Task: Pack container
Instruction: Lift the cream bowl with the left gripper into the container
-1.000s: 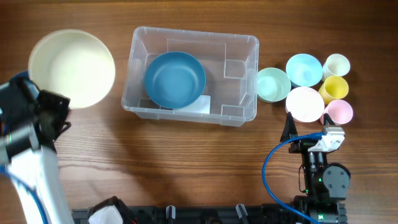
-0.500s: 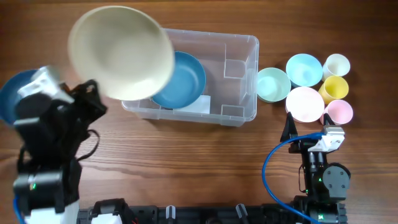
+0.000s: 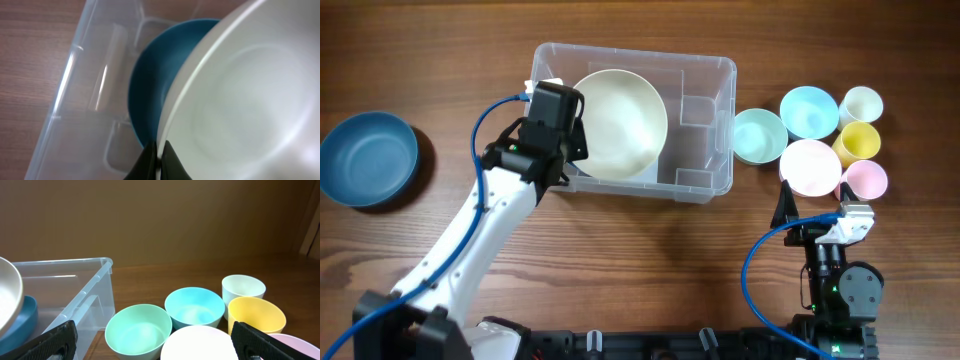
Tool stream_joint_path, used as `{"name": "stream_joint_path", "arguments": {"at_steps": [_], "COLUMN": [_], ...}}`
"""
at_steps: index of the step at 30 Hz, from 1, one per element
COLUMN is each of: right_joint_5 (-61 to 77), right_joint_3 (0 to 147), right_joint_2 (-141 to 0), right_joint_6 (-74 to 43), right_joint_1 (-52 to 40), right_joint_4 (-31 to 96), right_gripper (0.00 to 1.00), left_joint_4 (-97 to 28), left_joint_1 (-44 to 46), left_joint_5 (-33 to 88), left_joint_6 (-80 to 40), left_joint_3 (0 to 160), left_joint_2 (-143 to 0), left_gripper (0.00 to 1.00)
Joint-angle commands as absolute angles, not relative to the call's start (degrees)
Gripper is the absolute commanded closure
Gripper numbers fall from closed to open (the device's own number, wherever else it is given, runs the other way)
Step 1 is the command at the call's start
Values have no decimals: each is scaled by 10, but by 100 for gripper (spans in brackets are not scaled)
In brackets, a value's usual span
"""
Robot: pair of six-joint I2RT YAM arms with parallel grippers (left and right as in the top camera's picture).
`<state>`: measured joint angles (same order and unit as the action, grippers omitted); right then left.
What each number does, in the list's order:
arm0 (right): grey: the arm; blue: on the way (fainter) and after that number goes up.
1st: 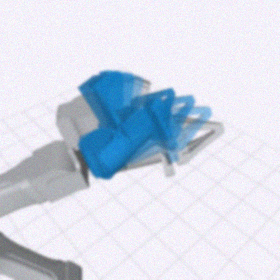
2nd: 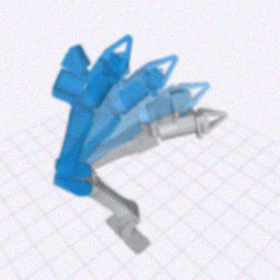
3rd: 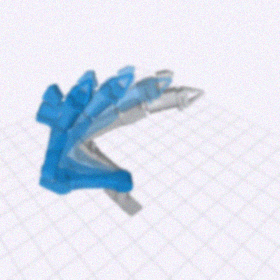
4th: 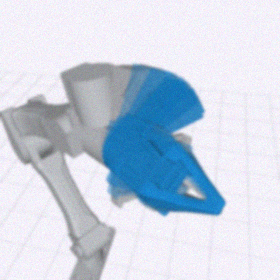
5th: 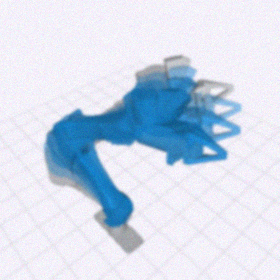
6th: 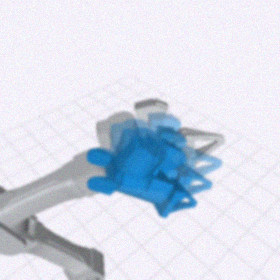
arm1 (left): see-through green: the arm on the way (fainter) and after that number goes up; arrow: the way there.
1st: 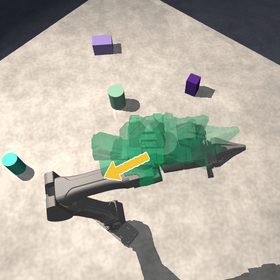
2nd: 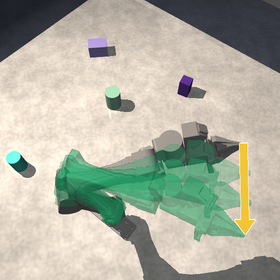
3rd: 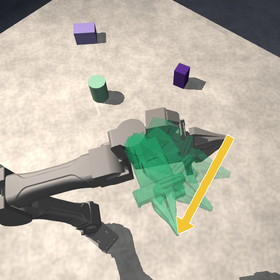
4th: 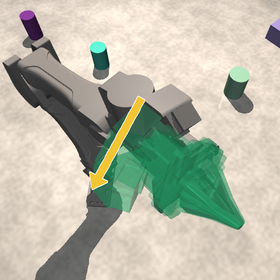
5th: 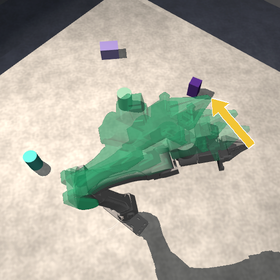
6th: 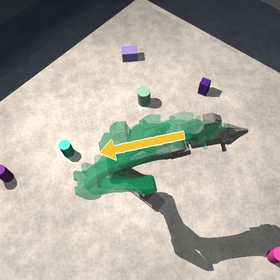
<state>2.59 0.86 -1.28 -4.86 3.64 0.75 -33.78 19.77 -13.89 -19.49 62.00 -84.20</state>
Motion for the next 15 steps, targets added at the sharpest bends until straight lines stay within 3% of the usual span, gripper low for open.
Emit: {"name": "stream_joint_path", "arguments": {"at_steps": [1,4,6,7,9,15], "right_joint_5": [35,35,35,35,35,35], "right_joint_3": [6,6,6,6,6,6], "right_joint_2": [-13,-13,-13,-13,-13,-13], "right_joint_6": [-46,-46,-47,-46,-47,-47], "right_joint_1": [39,39,39,39,39,39], "right_joint_4": [4,4,4,4,4,4], "right_gripper": [0,0,1,0,0,0], "left_joint_4": [-316,-307,-303,-302,-301,-368], "left_joint_1": [189,189,189,189,188,188], "left_joint_5": [-181,-181,-181,-181,-181,-181], "left_joint_6": [-184,-184,-184,-184,-184,-185], "left_joint_3": [629,629,629,629,632,711], "left_joint_2": [-883,-897,-897,-897,-896,-865], "left_gripper": [95,92,85,68,56,54]}}
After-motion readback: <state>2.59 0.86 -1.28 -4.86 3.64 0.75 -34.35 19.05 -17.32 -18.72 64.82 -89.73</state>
